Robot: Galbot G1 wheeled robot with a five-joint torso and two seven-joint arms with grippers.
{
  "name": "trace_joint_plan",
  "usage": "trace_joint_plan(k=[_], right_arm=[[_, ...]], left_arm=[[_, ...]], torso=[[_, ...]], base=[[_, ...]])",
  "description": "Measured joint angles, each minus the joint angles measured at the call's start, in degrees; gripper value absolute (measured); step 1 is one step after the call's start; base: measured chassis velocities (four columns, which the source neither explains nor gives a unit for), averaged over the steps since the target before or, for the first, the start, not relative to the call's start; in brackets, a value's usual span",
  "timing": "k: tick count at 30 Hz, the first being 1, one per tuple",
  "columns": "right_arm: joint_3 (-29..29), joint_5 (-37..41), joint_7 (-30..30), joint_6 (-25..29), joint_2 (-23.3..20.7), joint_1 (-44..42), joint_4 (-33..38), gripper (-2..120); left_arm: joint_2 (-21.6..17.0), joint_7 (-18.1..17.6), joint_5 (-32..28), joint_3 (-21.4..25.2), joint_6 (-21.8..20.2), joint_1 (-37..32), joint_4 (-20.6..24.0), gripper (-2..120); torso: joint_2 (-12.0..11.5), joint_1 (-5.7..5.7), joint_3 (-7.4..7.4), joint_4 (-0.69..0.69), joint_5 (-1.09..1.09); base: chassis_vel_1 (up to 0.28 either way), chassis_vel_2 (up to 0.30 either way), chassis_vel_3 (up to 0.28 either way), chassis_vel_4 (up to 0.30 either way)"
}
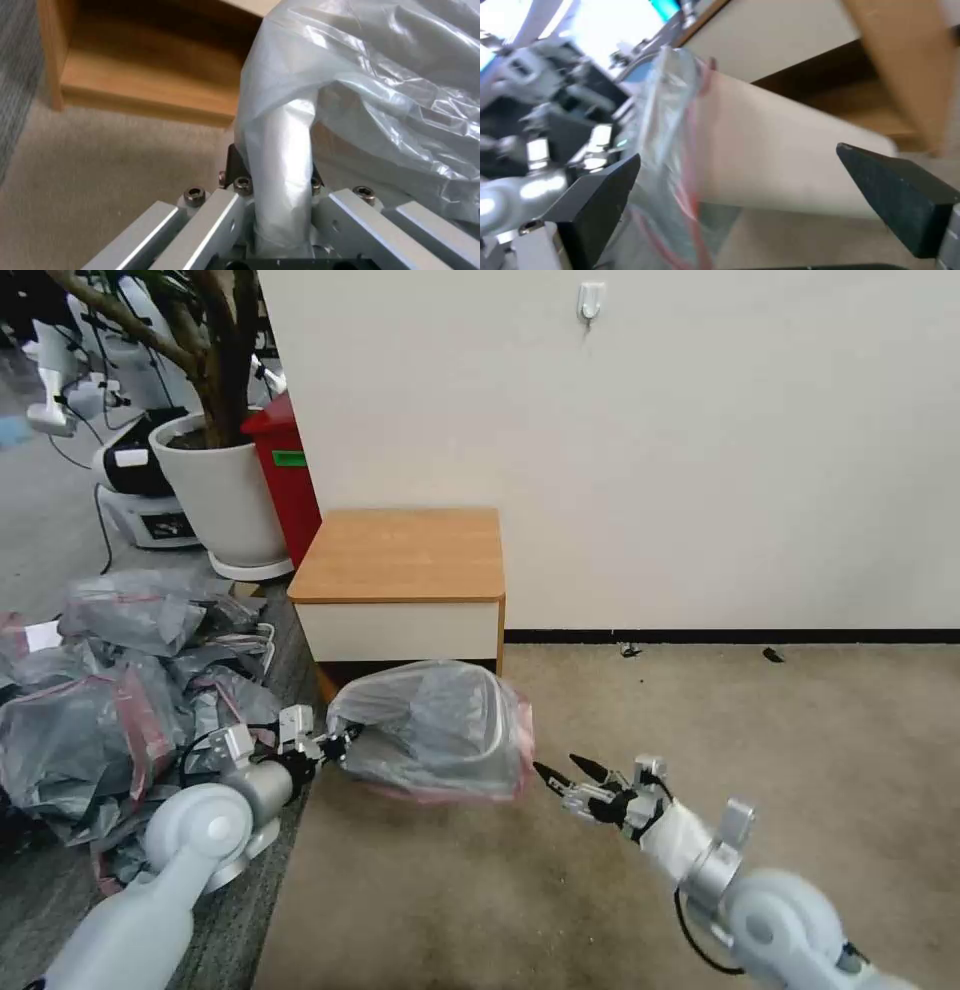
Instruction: Pick up the garbage bag from the table and place it over the trash can.
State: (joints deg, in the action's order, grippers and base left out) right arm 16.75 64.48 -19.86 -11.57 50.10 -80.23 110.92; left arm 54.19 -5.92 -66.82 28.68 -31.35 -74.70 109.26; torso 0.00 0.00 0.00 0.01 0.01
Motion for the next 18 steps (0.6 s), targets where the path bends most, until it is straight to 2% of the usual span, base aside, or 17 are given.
trace_joint_plan(k=[1, 3, 5, 18], right_arm=[[0.03, 0.44, -0.64, -0.3, -0.23, 0.3, -0.22, 100], [0.54, 3.71, -6.07, -5.2, -2.06, 2.46, -1.36, 100], [0.32, 4.27, -7.26, -6.42, -2.46, 3.28, -1.69, 100], [-3.23, 4.15, -10.16, -8.86, -1.56, 6.62, -3.96, 100]], left_arm=[[-0.16, 0.87, 0.38, 0.16, 0.25, -0.29, 0.04, 2], [-0.84, 5.82, 3.35, 1.07, 2.39, -2.06, 0.1, 2], [-0.88, 7.04, 4.27, 1.25, 3.19, -2.54, 0.27, 2], [-0.38, 8.43, 7.32, 1.16, 5.37, -4.49, 2.01, 2]], torso=[[0.0, 0.0, 0.0, 0.0, -0.01], [0.0, 0.0, 0.0, 0.0, -0.01], [0.0, 0.0, 0.0, -0.01, -0.02], [0.0, 0.0, 0.0, -0.01, -0.01]], base=[[0.0, 0.0, 0.0, 0.0], [0.0, 0.0, 0.0, 0.0], [0.0, 0.0, 0.0, 0.0], [0.0, 0.0, 0.0, 0.0]])
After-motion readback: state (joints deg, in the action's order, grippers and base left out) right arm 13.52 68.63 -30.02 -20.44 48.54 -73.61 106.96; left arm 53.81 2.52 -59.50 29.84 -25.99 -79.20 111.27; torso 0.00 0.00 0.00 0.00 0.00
